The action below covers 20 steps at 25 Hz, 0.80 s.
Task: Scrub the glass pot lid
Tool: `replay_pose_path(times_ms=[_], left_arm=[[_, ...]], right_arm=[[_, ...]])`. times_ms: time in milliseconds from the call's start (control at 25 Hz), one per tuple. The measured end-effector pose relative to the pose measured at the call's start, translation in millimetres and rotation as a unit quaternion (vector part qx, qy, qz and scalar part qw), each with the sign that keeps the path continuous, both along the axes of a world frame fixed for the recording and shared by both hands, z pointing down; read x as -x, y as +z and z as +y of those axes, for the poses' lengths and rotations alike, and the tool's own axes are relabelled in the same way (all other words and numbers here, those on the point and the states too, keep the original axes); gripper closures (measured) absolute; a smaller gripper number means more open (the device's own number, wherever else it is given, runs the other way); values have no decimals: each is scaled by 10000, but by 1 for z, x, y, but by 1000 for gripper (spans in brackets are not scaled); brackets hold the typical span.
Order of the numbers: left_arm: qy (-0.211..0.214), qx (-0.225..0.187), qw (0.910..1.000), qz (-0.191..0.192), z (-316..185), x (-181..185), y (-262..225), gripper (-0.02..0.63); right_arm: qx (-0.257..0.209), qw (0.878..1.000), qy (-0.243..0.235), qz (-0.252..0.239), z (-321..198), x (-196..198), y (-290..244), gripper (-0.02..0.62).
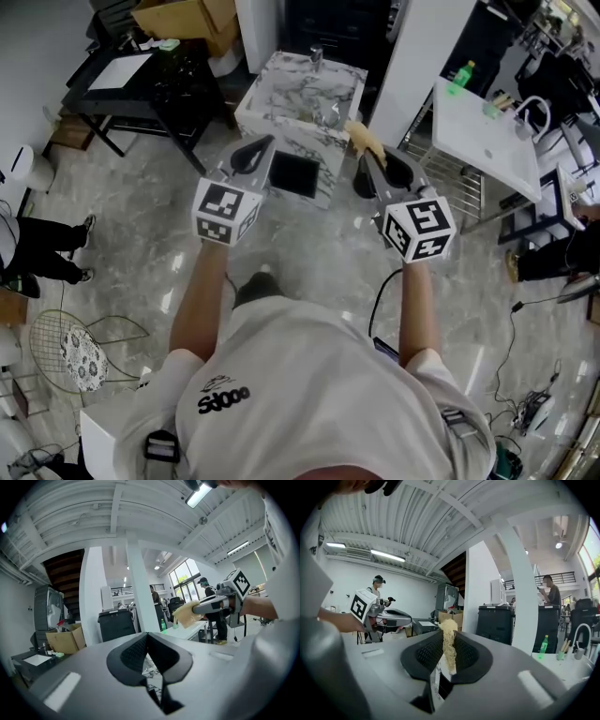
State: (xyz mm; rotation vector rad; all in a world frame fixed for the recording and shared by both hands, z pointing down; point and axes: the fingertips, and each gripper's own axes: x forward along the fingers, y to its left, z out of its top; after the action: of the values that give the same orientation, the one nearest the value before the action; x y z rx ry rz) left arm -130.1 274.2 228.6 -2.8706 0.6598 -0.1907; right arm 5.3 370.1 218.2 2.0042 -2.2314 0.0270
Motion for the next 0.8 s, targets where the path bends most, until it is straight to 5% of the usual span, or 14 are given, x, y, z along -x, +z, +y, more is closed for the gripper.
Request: replay_pose_path(times_ms=[360,800], left_arm=[[72,123,9999,58,-56,-30,17,595],[204,289,9994,-5,-208,-68,32,595]], right_arm=[[163,9998,137,-60,-47,-29,18,549],[251,9984,431,-251,-194,-68,24,549]])
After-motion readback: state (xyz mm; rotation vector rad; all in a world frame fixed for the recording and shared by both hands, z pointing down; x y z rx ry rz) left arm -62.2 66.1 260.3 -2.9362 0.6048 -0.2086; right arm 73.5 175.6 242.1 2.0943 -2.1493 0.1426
